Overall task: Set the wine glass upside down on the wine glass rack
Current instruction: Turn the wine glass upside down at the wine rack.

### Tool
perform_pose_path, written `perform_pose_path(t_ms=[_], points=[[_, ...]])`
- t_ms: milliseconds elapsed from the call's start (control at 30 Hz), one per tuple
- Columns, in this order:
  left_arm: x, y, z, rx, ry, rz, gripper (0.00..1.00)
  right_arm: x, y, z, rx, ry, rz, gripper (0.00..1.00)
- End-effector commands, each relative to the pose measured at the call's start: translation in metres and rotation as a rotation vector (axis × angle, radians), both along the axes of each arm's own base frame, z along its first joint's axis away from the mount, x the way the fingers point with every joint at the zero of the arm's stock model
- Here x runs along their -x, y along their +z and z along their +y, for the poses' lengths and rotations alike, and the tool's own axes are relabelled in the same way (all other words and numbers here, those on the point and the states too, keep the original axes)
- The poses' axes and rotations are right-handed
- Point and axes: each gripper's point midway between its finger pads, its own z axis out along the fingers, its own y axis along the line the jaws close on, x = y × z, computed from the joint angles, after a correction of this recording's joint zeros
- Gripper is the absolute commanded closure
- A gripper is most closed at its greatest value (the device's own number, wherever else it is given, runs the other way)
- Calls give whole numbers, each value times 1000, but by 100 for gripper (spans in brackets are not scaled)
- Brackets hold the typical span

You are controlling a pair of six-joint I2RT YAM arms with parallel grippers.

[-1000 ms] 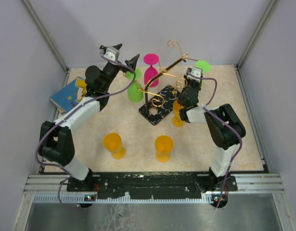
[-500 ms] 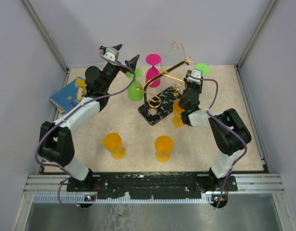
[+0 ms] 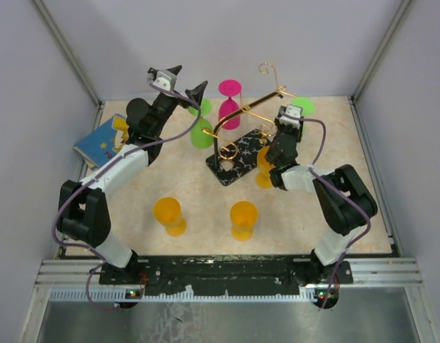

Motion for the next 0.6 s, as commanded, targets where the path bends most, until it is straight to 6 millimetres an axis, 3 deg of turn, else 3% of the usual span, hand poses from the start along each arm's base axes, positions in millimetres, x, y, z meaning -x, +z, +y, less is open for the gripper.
perform_pose_path(t_ms=[0,133,567], points=[[10,18,3,24,-15,-49,1,11,7,-1,-15,-4,-9,66],[9,17,2,23,-19,-48,1,13,12,-6,-49,16,-16,65],[9,17,-1,26,-32,-47,1,31,0,-13,-59,57,34,59]])
